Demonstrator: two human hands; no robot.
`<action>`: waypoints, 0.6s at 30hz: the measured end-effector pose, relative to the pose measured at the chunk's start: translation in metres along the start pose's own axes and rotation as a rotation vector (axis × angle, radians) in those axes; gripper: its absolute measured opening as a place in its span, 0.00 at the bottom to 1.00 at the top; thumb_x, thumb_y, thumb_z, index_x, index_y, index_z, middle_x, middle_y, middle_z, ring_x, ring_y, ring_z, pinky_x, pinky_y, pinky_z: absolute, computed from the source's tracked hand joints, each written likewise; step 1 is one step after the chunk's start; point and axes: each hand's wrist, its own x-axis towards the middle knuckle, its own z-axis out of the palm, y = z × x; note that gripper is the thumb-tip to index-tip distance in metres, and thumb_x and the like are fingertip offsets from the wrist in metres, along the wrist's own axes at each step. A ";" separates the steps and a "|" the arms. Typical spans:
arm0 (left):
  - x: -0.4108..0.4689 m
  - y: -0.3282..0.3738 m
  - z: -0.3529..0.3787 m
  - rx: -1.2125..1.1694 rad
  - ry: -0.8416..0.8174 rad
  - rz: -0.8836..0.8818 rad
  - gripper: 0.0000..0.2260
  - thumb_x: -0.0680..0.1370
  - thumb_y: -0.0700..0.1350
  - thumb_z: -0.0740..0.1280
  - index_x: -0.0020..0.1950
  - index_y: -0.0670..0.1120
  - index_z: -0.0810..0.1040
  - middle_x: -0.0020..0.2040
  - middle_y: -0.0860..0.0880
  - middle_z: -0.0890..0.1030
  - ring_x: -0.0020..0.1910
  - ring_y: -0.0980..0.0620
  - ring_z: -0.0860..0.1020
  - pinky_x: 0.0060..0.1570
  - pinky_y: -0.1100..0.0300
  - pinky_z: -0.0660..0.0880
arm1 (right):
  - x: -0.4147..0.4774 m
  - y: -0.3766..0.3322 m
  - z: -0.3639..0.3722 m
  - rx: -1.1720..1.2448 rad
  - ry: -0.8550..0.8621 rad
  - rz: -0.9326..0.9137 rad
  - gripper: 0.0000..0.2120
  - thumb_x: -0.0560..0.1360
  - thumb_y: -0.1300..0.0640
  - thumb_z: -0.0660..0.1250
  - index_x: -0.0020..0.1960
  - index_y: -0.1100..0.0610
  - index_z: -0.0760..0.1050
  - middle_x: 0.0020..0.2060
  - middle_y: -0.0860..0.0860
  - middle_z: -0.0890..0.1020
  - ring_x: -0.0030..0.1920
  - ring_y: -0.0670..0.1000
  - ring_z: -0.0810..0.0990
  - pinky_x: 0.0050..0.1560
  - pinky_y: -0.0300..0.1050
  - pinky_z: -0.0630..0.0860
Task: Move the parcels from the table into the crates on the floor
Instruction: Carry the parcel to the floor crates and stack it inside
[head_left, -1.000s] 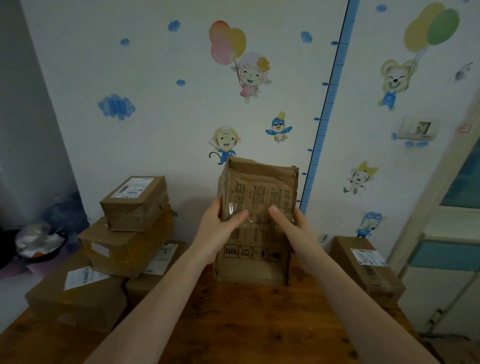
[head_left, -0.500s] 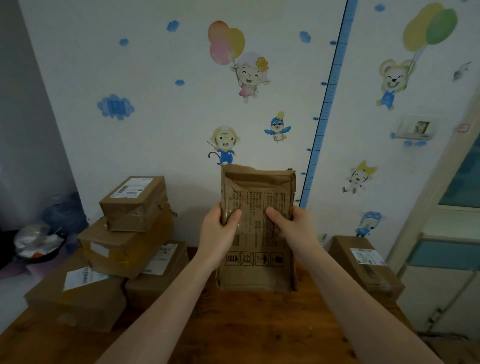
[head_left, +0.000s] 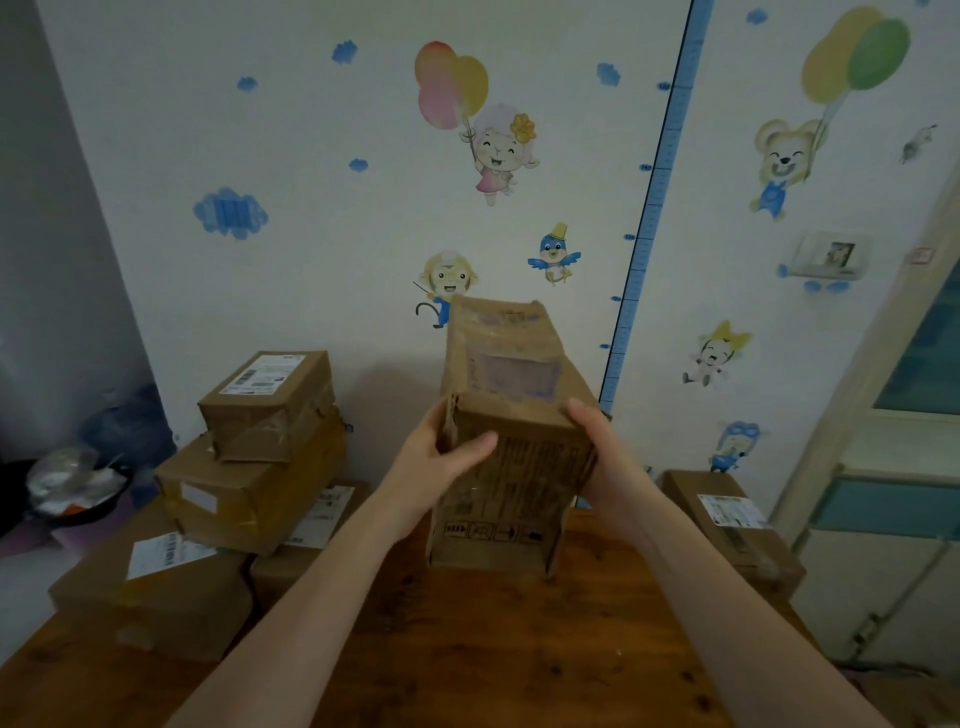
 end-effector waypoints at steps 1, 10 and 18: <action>0.000 0.005 -0.002 -0.085 -0.038 -0.050 0.26 0.71 0.55 0.70 0.67 0.53 0.67 0.58 0.54 0.77 0.56 0.55 0.76 0.50 0.61 0.74 | 0.001 0.000 -0.002 -0.005 0.003 0.008 0.16 0.76 0.45 0.61 0.58 0.53 0.73 0.52 0.54 0.81 0.55 0.53 0.78 0.58 0.52 0.72; 0.001 -0.002 0.000 -0.107 -0.001 -0.155 0.14 0.79 0.40 0.64 0.63 0.50 0.72 0.53 0.53 0.78 0.50 0.57 0.77 0.43 0.62 0.73 | 0.001 -0.007 -0.014 -0.119 -0.081 0.073 0.13 0.75 0.55 0.66 0.59 0.57 0.74 0.54 0.55 0.79 0.53 0.53 0.78 0.51 0.47 0.75; 0.005 -0.008 0.003 0.091 0.005 -0.108 0.20 0.77 0.40 0.67 0.67 0.49 0.68 0.54 0.54 0.76 0.51 0.58 0.76 0.43 0.66 0.75 | -0.004 0.010 0.001 -0.365 0.017 -0.013 0.10 0.77 0.61 0.65 0.58 0.55 0.72 0.47 0.47 0.80 0.46 0.45 0.79 0.42 0.38 0.76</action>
